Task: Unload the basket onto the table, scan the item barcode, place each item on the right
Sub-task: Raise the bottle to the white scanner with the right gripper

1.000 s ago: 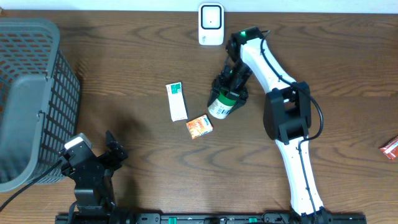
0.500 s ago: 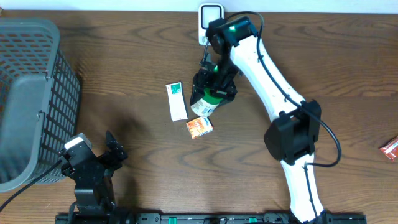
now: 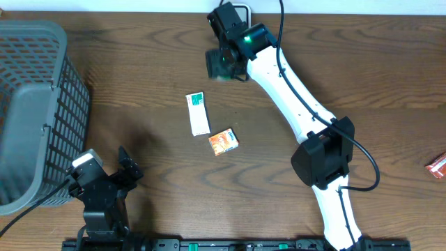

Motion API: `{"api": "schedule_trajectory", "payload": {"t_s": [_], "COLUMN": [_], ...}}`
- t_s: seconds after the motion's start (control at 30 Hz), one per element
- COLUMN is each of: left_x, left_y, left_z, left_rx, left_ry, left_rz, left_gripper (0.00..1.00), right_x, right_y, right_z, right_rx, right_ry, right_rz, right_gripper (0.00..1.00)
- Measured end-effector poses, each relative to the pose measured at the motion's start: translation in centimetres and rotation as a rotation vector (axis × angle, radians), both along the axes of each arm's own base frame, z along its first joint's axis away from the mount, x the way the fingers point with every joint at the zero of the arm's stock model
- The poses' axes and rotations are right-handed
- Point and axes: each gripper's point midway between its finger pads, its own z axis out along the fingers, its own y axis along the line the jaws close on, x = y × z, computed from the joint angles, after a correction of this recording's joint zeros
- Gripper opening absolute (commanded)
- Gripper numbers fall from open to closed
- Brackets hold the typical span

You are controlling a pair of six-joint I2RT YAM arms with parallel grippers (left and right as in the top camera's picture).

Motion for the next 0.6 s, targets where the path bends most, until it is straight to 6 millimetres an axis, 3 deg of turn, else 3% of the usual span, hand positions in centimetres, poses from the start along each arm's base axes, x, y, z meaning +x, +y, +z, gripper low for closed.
{"api": "schedule_trajectory", "payload": {"t_s": [0.13,0.37,0.5,0.6], "left_x": [0.0,0.0,0.0,0.0], "left_y": [0.0,0.0,0.0,0.0], "left_z": [0.0,0.0,0.0,0.0], "left_rx": [0.0,0.0,0.0,0.0], "left_ry": [0.0,0.0,0.0,0.0], "left_rz": [0.0,0.0,0.0,0.0], "left_gripper": [0.98,0.99,0.99,0.99], "right_x": [4.7,10.2,13.3,16.1], "right_y": [0.0,-0.6,-1.9,-3.4], "right_z": [2.9,8.3,9.1,7.3], "right_rx": [-0.033,-0.062,-0.049,-0.054], "right_ry": [-0.248,-0.576,-0.685,-0.733], "right_rz": [-0.026,-0.069,-0.133,-0.183], "right_gripper": [0.47,0.44,0.51,0.48]}}
